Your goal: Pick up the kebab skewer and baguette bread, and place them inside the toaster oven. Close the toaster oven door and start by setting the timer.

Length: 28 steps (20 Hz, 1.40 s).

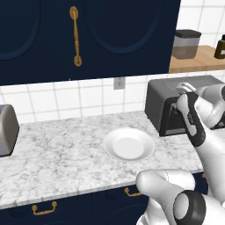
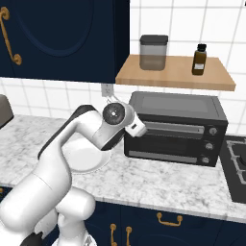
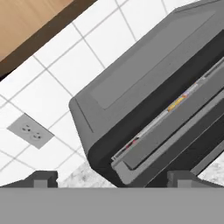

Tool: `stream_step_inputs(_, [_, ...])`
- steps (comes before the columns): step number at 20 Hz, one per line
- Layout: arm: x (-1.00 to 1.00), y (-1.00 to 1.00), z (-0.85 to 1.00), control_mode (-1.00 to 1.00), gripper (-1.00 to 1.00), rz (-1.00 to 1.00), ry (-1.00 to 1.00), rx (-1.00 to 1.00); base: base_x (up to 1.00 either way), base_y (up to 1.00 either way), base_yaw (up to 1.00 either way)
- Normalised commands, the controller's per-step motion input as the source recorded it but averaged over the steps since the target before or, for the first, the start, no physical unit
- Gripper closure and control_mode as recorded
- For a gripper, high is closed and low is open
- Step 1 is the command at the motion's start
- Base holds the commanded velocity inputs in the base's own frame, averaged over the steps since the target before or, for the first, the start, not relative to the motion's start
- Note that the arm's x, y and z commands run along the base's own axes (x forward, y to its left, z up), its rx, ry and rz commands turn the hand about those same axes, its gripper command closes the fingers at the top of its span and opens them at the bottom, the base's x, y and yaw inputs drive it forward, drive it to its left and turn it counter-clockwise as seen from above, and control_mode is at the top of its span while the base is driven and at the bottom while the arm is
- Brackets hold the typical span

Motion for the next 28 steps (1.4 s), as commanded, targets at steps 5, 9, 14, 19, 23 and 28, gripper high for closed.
stream_step_inputs(5, [-0.72, -0.65, 0.0, -1.0, -1.0, 0.03, 0.01, -0.22, 0.0, 0.0, 0.0])
stream_step_inputs(9, [-0.12, -0.87, 0.0, -1.0, -1.0, 0.02, 0.15, -0.28, 0.0, 0.0, 0.0])
stream_step_inputs(14, [0.0, -0.95, -0.17, -1.0, -1.0, 0.0, 0.21, -0.22, 0.0, 0.0, 0.0])
stream_step_inputs(19, [0.0, -0.58, -0.6, -1.0, -1.0, -0.04, 0.03, -0.02, 0.0, 0.0, 0.0])
stream_step_inputs(23, [0.22, -0.39, -0.31, -1.0, -1.0, -0.07, 0.07, 0.0, 0.0, 0.0, 0.0])
stream_step_inputs(28, [0.65, -0.13, -0.17, -1.0, -1.0, -0.09, 0.17, 0.0, 0.0, 0.0, 0.0])
